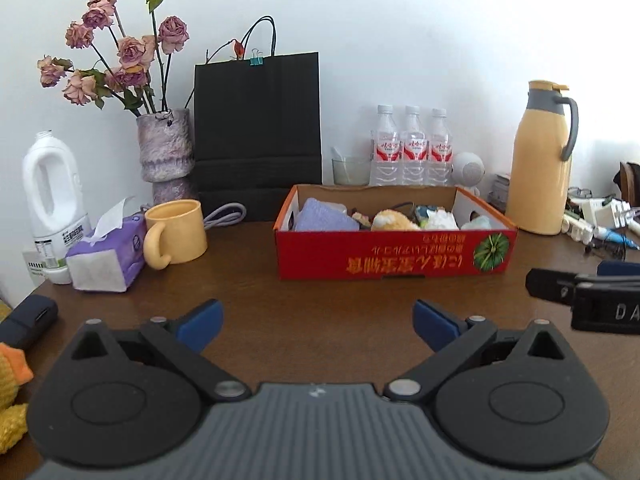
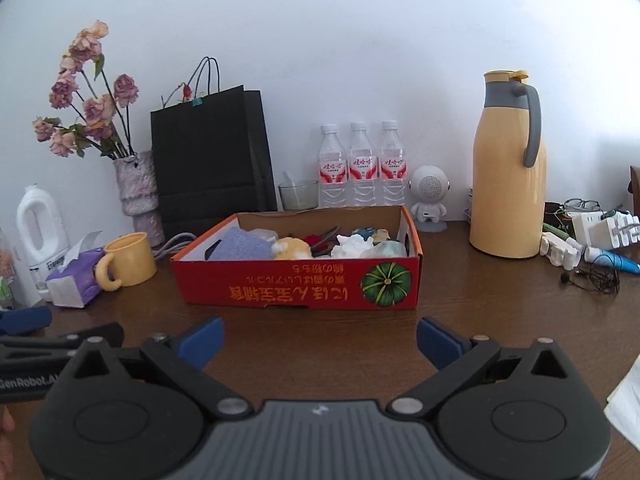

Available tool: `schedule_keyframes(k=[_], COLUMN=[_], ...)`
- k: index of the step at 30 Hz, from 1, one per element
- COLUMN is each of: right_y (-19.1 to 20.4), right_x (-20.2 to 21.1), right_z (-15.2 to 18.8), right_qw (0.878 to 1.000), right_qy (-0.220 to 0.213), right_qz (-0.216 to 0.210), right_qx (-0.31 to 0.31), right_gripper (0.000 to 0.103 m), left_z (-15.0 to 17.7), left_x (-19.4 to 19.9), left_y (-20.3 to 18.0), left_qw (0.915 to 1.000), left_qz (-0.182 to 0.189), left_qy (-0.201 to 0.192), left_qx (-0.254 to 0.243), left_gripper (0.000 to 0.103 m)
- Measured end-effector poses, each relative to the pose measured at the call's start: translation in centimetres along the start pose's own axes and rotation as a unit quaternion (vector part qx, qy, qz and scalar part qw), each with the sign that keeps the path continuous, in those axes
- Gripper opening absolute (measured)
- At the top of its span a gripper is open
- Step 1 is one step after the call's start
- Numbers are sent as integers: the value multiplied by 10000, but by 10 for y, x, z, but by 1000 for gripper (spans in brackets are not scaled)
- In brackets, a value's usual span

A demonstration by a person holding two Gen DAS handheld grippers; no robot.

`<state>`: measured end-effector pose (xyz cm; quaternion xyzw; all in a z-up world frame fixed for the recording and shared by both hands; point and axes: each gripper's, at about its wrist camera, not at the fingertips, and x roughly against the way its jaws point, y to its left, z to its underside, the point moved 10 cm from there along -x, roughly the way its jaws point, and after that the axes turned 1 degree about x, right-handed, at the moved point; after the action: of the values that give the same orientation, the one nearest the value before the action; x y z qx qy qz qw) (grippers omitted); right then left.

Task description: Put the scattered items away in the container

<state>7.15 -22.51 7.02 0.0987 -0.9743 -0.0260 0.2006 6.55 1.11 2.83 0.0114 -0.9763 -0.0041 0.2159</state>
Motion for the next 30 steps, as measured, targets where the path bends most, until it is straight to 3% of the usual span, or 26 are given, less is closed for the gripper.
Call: schedule_keyframes(k=[3, 6, 11, 23, 30], right_y=[1, 7, 17, -5, -10], right_x=[16, 27, -1, -67, -76], right_z=[18, 29, 36, 52, 66], right_qw=[9999, 9998, 9986, 9928, 9884], right_qy=[47, -36, 324, 1124, 1452], right_qz=[86, 205, 184, 374, 406], right_qx=[-94, 61, 374, 201, 183], right_gripper=[103, 103, 103, 103, 103], left_z=[30, 45, 49, 59, 63], left_x=[12, 13, -18, -78, -79], left_y=[2, 5, -5, -12, -14], left_qw=[9986, 9977, 9935, 9863, 9878], left_qz=[297, 284, 409, 268, 169], left_qy=[407, 592, 1044, 1627, 1549], left_qx=[156, 174, 178, 74, 9], left_gripper=[103, 103, 103, 103, 103])
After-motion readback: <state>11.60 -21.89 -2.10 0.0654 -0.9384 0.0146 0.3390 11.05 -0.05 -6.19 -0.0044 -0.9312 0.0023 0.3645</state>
